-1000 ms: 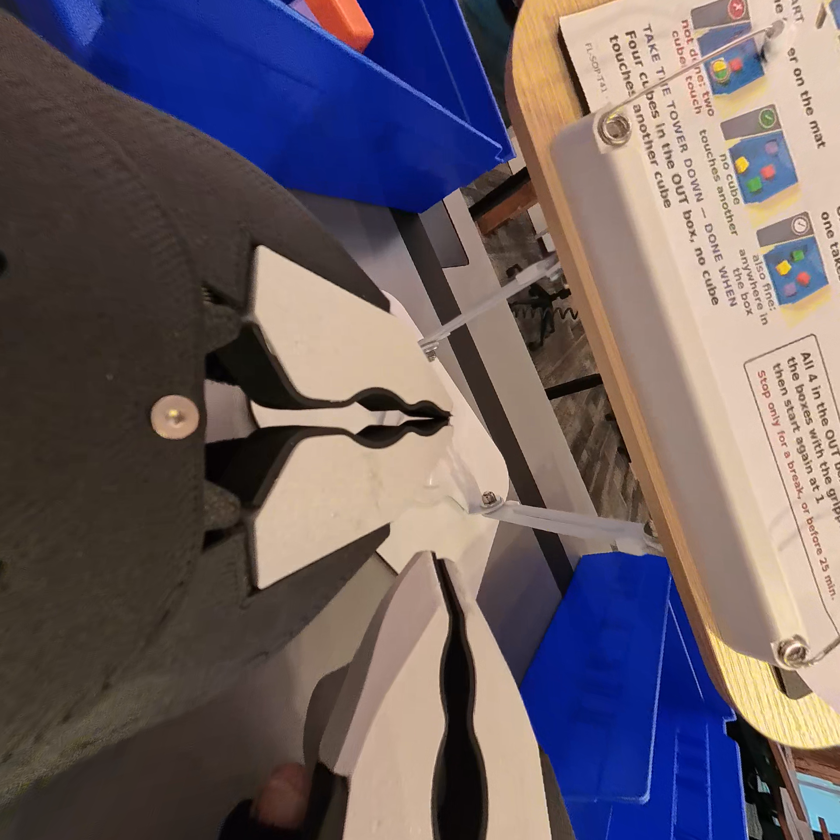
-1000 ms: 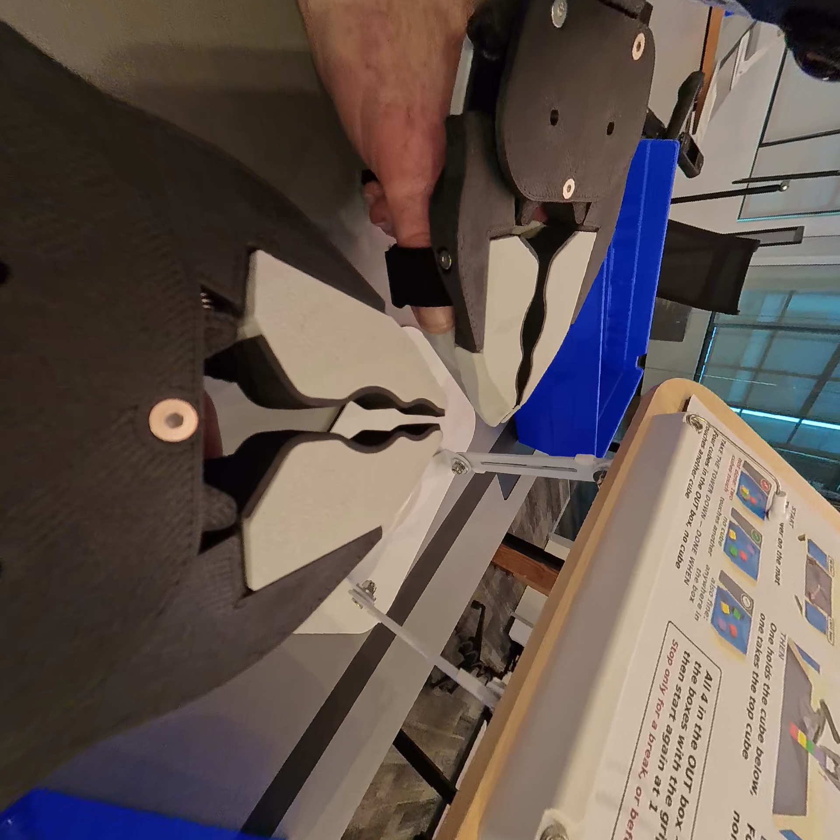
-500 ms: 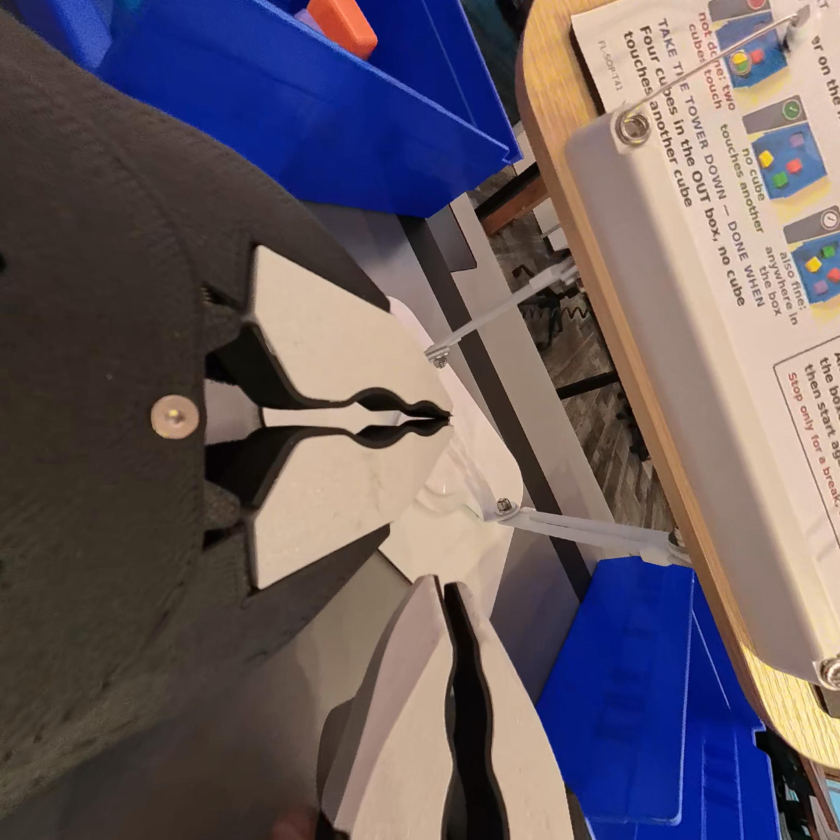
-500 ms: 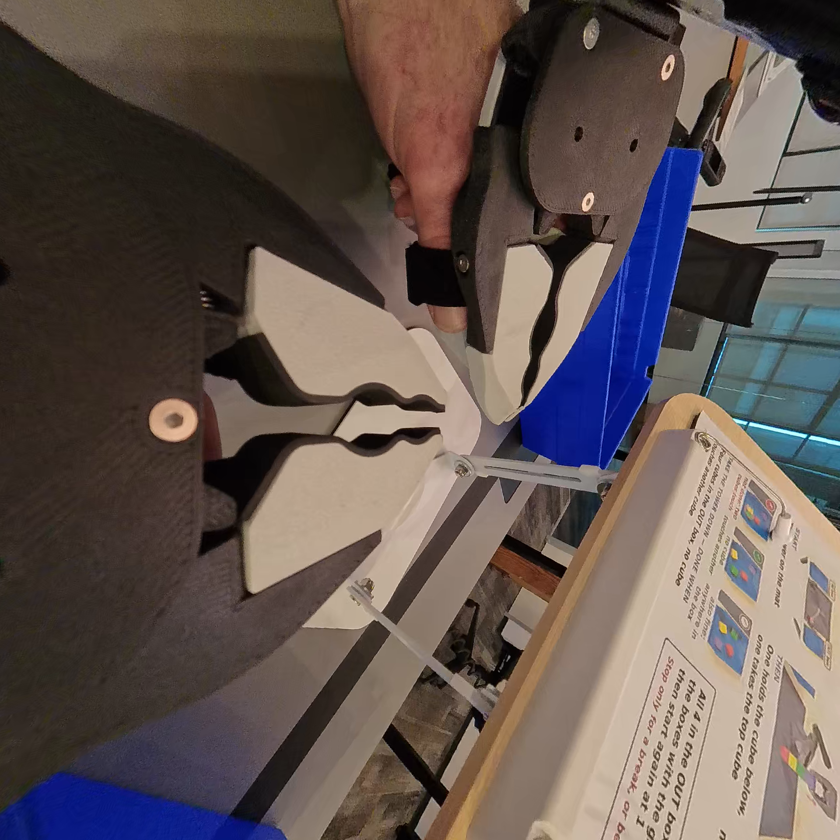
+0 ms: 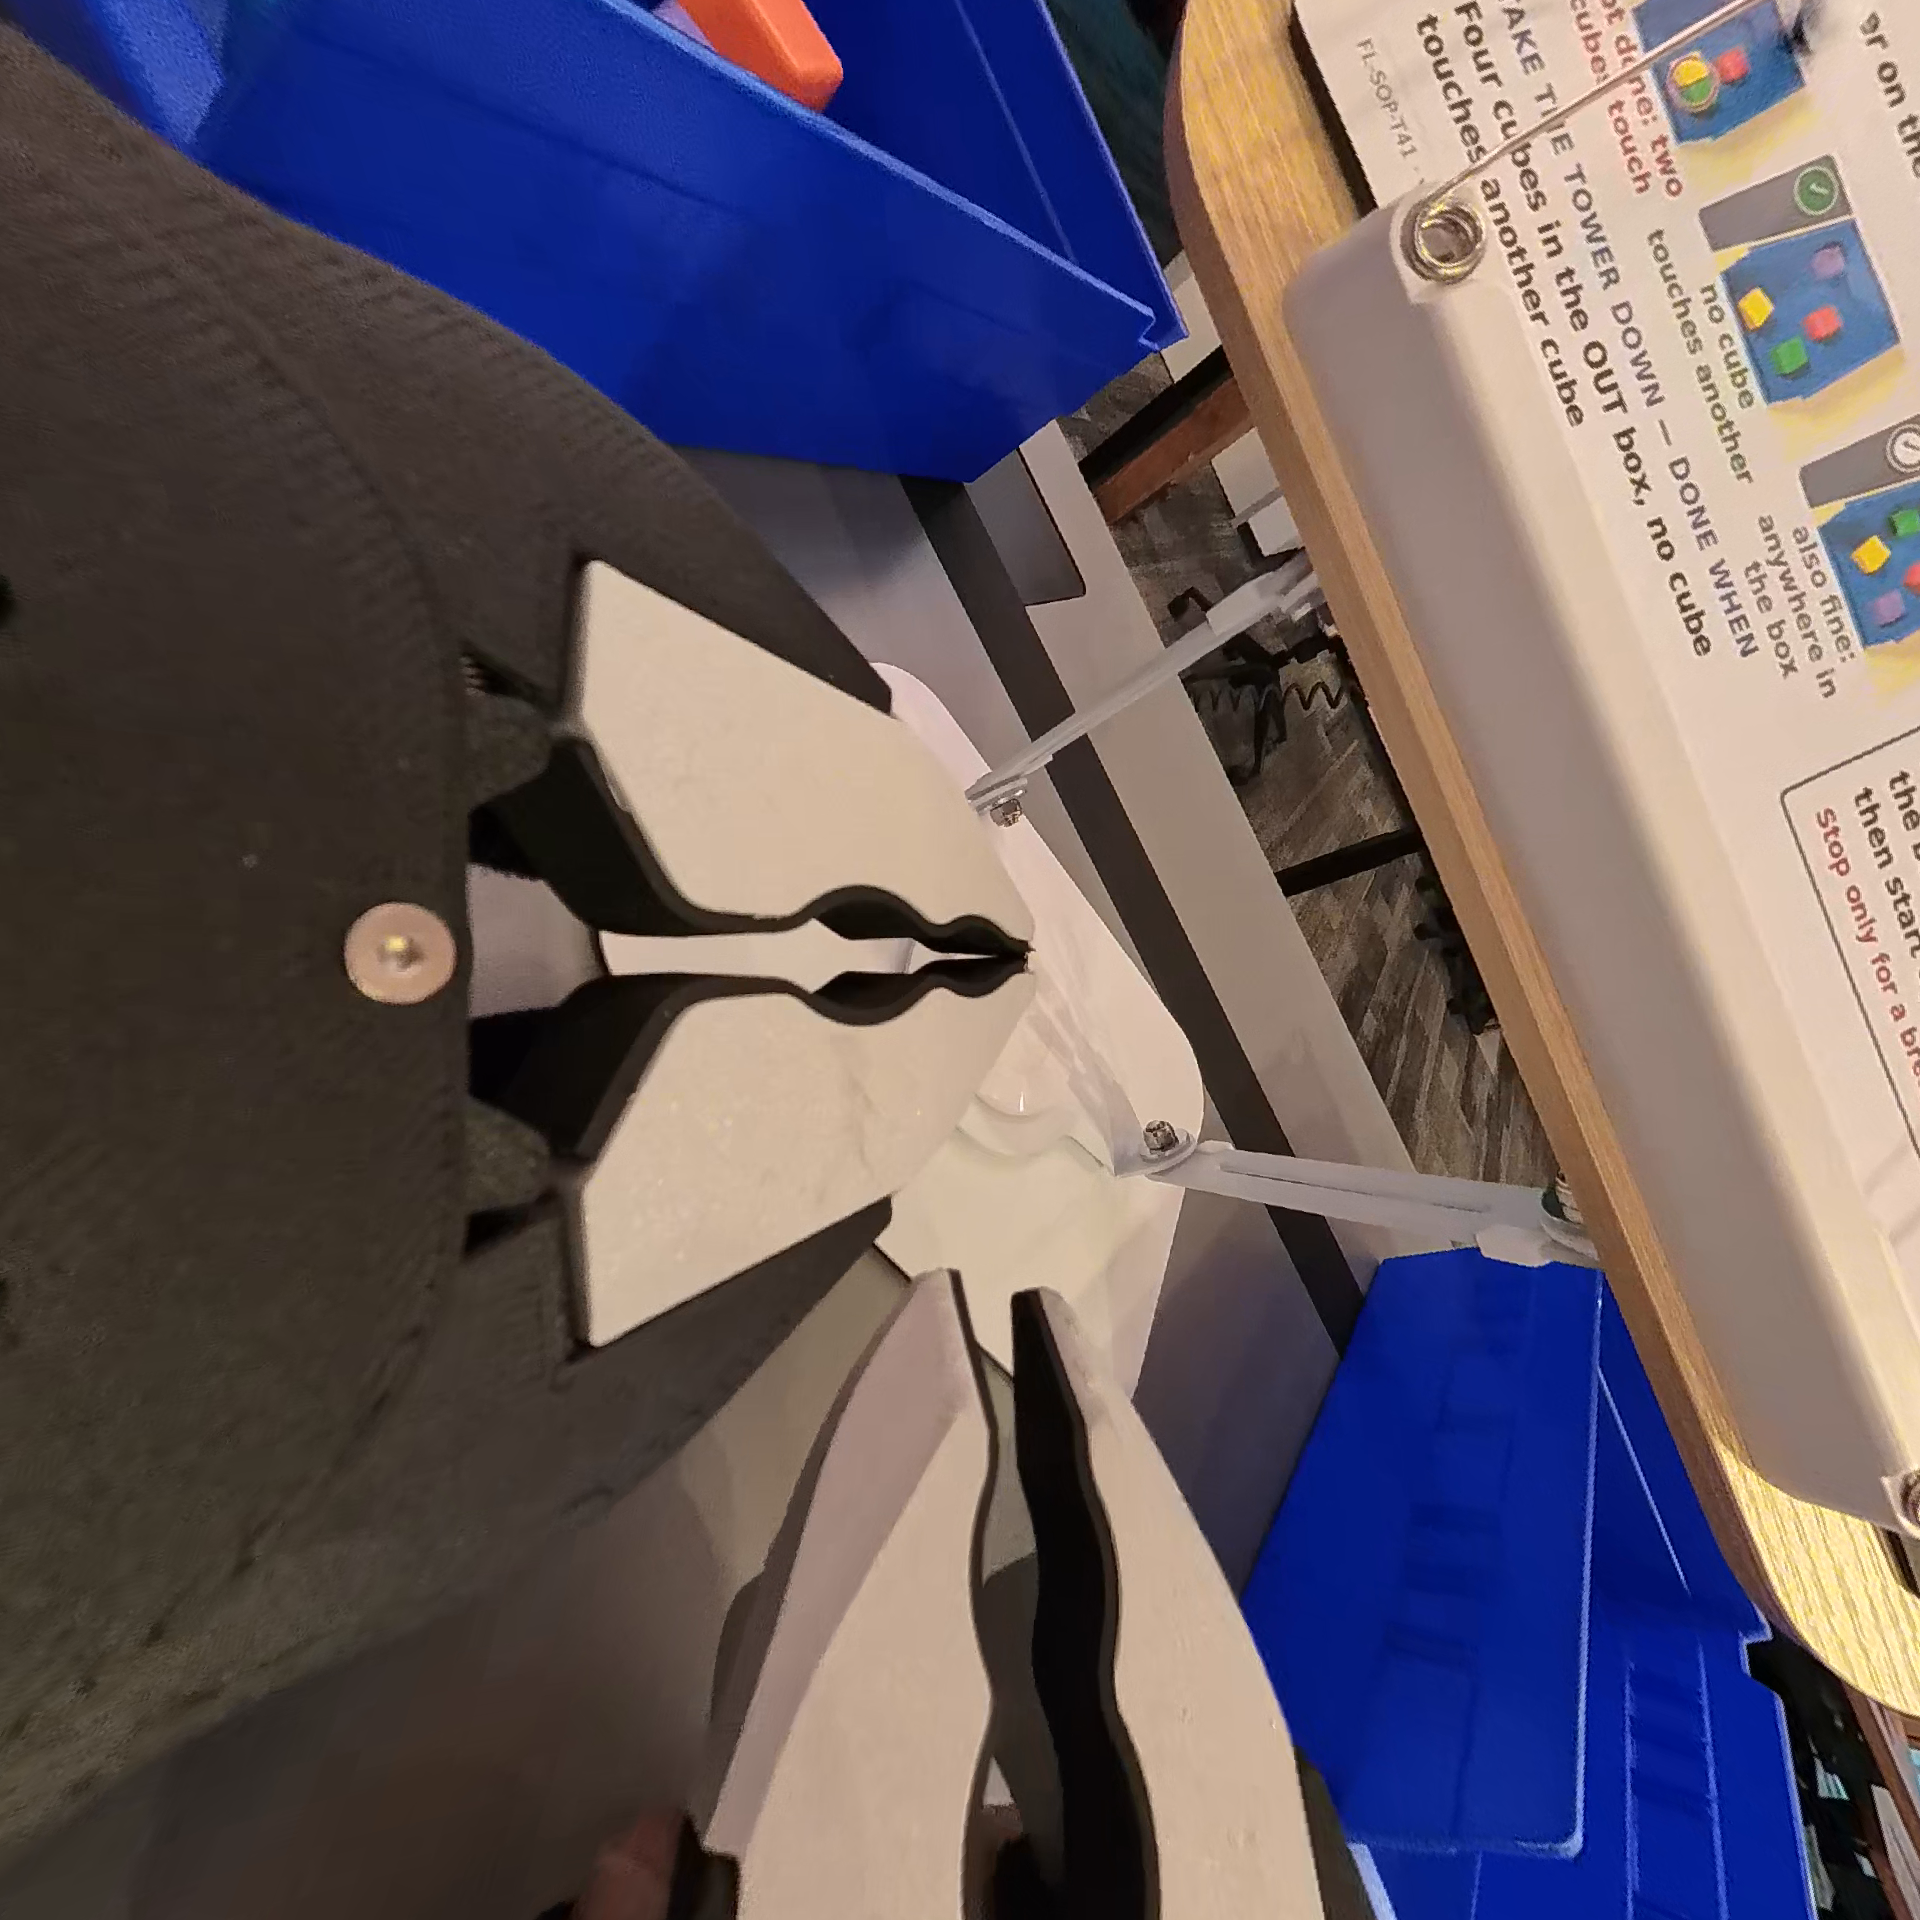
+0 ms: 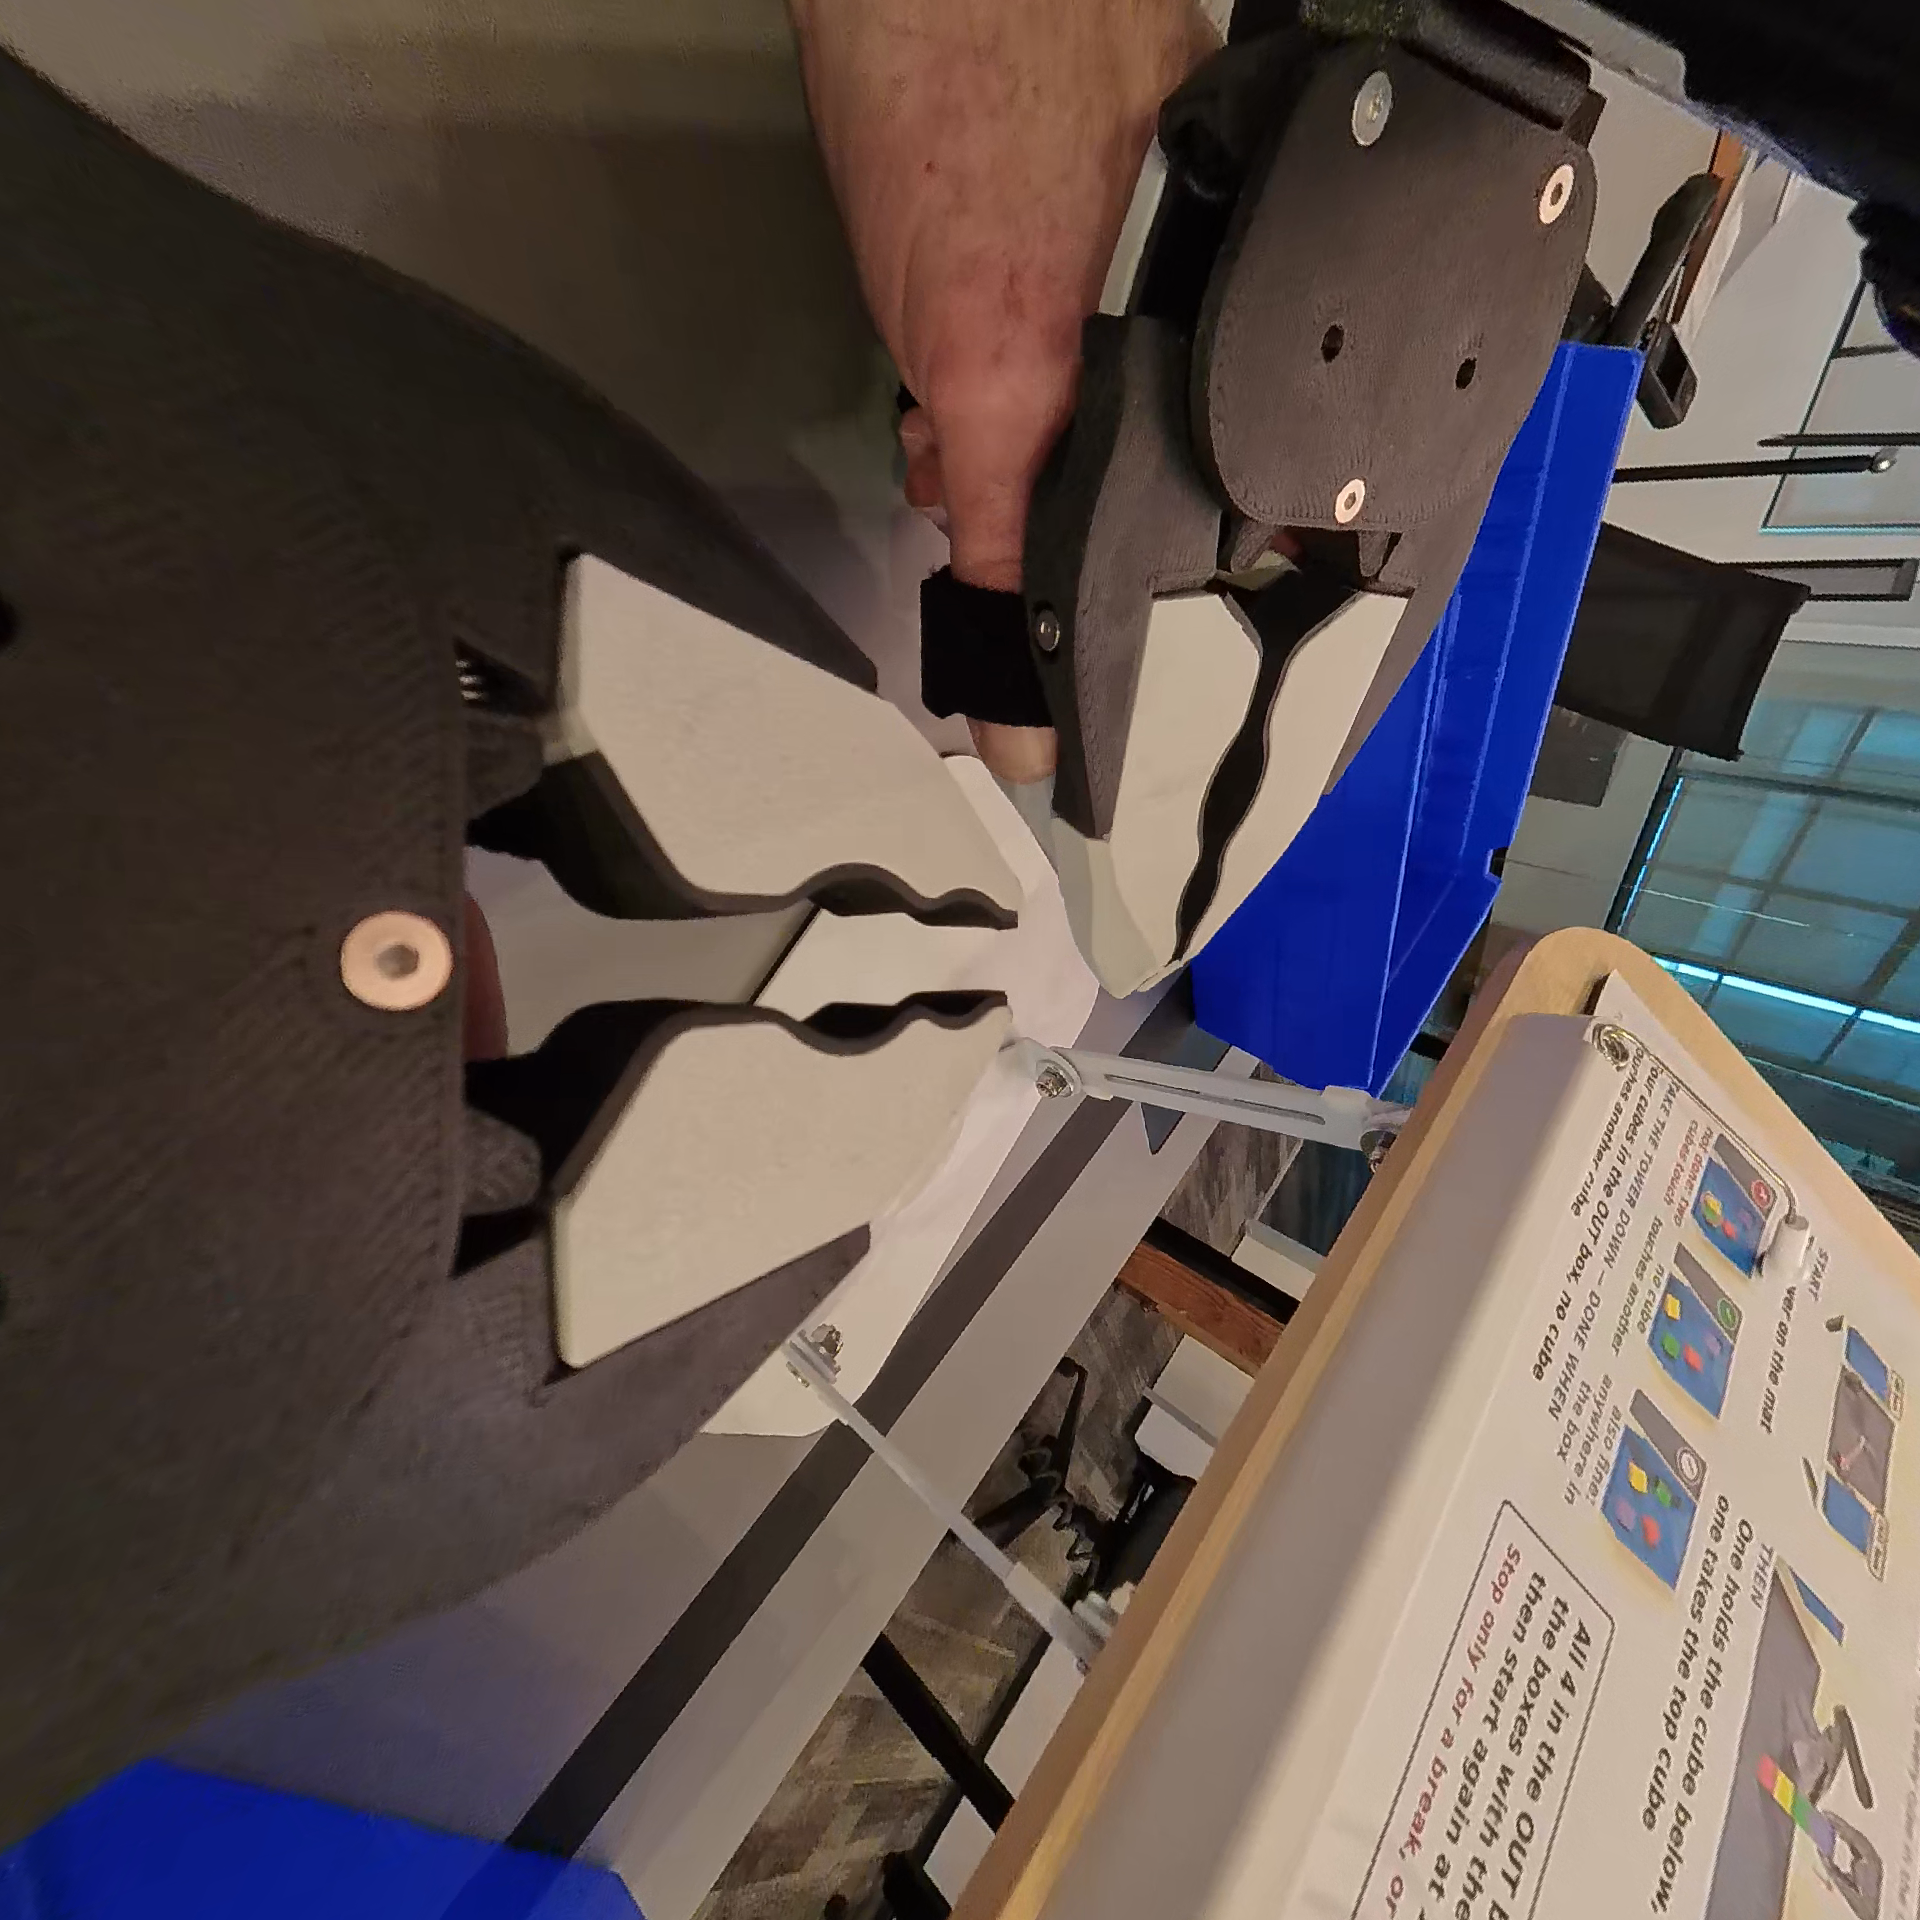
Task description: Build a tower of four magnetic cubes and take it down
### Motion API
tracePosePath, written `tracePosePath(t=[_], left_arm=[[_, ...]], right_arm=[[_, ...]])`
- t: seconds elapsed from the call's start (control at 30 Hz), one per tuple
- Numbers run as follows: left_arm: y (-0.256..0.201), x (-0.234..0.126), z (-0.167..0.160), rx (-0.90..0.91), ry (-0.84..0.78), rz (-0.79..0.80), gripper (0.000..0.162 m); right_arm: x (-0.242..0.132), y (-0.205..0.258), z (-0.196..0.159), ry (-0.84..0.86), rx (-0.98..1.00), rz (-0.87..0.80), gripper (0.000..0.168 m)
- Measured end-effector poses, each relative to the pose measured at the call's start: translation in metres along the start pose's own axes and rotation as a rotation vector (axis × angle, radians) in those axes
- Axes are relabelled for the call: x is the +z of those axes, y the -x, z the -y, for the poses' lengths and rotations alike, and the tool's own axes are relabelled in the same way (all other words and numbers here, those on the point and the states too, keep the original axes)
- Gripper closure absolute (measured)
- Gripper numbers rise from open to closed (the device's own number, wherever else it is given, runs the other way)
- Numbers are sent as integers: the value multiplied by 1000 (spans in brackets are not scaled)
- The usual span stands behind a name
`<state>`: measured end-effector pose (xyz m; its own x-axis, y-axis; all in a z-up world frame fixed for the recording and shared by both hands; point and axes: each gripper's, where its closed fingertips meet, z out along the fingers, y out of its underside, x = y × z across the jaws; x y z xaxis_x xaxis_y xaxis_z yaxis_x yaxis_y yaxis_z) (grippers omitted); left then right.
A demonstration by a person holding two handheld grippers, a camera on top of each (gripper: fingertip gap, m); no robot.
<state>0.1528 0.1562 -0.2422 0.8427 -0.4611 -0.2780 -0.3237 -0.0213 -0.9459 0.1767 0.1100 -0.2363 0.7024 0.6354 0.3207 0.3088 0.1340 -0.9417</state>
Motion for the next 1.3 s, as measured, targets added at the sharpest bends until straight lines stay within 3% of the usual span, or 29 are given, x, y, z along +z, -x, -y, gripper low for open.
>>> tracePosePath(t=[0.33,0.53,1.3], left_arm=[[-1,-1,0,7,-2,-1,161],[-2,-1,0,6,-2,-7,161],[-5,-3,1,13,-8,-22,162]], right_arm=[[2,-3,-2,13,0,-18,147],[3,-1,-2,19,-34,-30,155],[4,4,-3,26,-59,-11,151]])
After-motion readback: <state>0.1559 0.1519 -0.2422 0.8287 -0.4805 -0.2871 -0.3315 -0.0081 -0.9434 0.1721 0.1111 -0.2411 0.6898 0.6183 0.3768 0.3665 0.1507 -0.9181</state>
